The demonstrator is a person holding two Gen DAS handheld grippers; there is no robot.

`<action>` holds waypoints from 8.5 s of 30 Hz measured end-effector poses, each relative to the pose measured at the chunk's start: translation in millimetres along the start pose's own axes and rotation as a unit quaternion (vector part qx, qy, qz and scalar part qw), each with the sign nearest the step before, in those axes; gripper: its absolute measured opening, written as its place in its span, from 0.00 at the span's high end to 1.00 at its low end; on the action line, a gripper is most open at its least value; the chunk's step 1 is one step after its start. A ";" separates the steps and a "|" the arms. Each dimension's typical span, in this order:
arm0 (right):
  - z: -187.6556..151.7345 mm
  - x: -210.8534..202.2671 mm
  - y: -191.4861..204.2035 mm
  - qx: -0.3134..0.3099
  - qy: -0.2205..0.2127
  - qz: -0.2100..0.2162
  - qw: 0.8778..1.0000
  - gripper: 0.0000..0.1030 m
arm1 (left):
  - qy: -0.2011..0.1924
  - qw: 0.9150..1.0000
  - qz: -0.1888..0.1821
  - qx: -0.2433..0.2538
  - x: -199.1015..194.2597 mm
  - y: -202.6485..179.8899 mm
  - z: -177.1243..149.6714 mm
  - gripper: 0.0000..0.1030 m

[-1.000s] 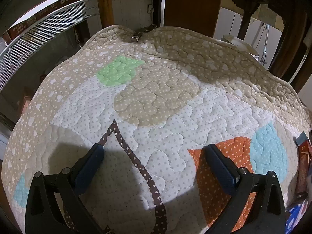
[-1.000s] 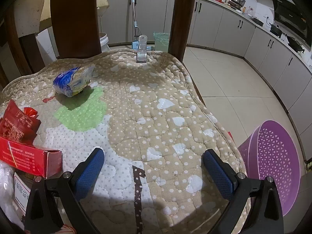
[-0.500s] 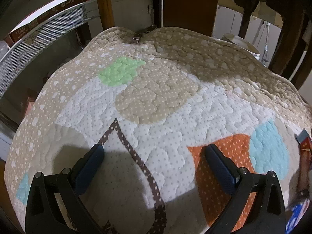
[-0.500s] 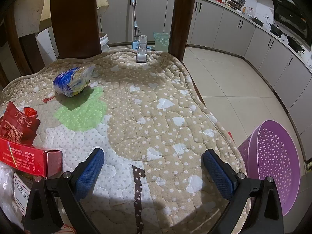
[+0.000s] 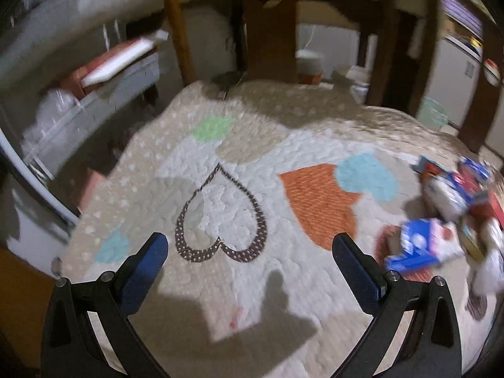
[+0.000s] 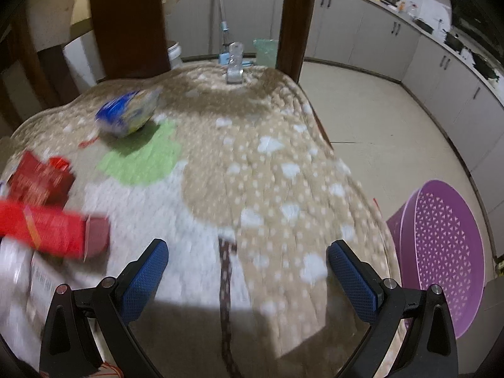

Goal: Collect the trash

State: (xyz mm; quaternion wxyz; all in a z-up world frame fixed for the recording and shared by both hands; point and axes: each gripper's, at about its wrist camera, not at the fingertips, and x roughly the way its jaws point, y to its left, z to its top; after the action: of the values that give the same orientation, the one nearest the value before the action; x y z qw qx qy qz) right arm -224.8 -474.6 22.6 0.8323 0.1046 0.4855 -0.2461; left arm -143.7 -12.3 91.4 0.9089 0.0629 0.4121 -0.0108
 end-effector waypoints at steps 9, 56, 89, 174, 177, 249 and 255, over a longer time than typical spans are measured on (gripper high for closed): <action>-60.0 -88.7 -16.9 0.035 -0.037 0.008 0.999 0.02 | -0.081 0.996 -0.032 0.036 -85.2 -26.5 -1.5 0.00; -125.8 -226.1 48.5 -0.028 -0.201 0.070 0.977 0.02 | -0.042 0.992 -0.097 0.073 -154.5 -70.6 -44.7 0.00; -125.6 -217.9 47.3 -0.022 -0.186 0.078 0.979 0.02 | -0.020 0.991 -0.105 0.077 -142.9 -71.7 -48.3 0.00; -55.2 -104.6 85.8 -0.080 -0.047 0.359 0.929 0.86 | 0.068 0.938 -0.266 0.214 4.7 -191.7 61.7 0.55; -54.0 -117.9 66.0 -0.071 -0.068 0.369 0.924 0.86 | 0.057 0.937 -0.279 0.200 -20.3 -192.2 65.0 0.57; -111.0 -72.2 -311.3 0.397 -0.098 -0.032 0.912 0.43 | 0.037 0.975 -0.143 0.166 -72.1 -184.8 13.7 0.35; -85.1 -115.2 -268.0 0.339 -0.203 -0.077 0.915 0.35 | 0.020 0.986 -0.105 0.125 -64.4 -126.8 16.4 0.28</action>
State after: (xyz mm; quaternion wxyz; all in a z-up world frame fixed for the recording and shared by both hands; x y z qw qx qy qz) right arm -473.1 -633.6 95.9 0.8060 0.2908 0.2002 -0.4751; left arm -183.0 -142.2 137.1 0.8795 0.1325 0.4297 -0.1560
